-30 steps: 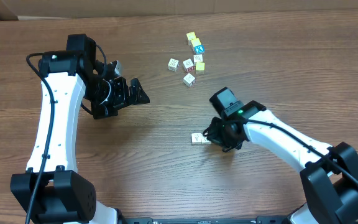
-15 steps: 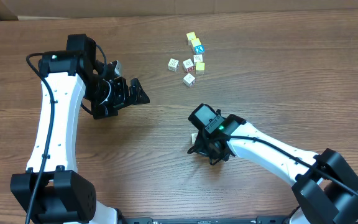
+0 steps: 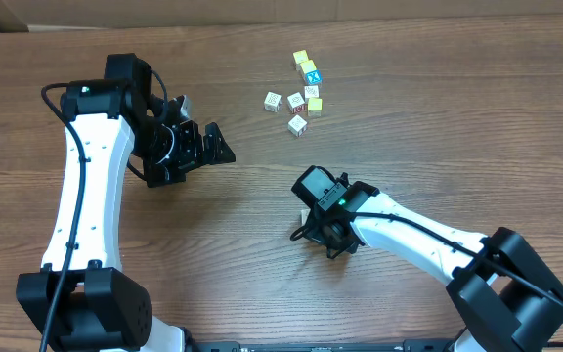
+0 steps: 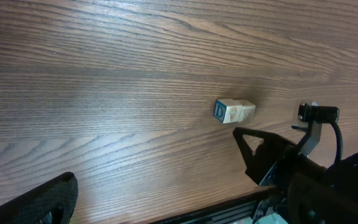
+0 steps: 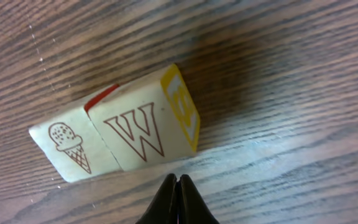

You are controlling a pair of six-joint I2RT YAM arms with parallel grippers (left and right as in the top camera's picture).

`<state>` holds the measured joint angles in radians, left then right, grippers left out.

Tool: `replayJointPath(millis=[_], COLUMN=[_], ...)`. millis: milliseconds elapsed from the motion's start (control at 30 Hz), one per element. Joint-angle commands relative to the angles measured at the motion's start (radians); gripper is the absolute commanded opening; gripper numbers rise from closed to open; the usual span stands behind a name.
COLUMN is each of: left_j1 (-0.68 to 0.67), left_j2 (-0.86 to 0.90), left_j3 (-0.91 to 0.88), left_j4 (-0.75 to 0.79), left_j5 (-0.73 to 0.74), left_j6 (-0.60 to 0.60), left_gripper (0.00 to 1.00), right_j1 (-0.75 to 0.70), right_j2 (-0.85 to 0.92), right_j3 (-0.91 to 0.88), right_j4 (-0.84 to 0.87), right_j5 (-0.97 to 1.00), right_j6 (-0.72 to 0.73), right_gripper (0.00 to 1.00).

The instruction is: Flip 4 blocks

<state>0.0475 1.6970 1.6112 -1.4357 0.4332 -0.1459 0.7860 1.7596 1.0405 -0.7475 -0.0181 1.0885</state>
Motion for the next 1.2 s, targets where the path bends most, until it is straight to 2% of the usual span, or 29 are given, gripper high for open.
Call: replayJointPath(millis=[0,1000,1167], left_j1=[-0.003,-0.003,-0.003], left_j2=[0.003,0.003,0.003], left_j3=[0.020,0.020,0.020], left_j4=[0.001,0.001,0.001], left_j5=[0.000,0.000,0.000], left_j6=[0.012,0.012,0.011], left_gripper=[1.00,1.00,1.00], right_j1=[0.004,0.004,-0.001], right_j2=[0.017,0.020,-0.001], right_j3=[-0.008,-0.006,0.037], right_j4=[0.014,0.061,0.028], right_j5=[0.017,0.007,-0.054], right_j6=[0.012,0.004,-0.101], right_gripper=[0.04,0.04,0.04])
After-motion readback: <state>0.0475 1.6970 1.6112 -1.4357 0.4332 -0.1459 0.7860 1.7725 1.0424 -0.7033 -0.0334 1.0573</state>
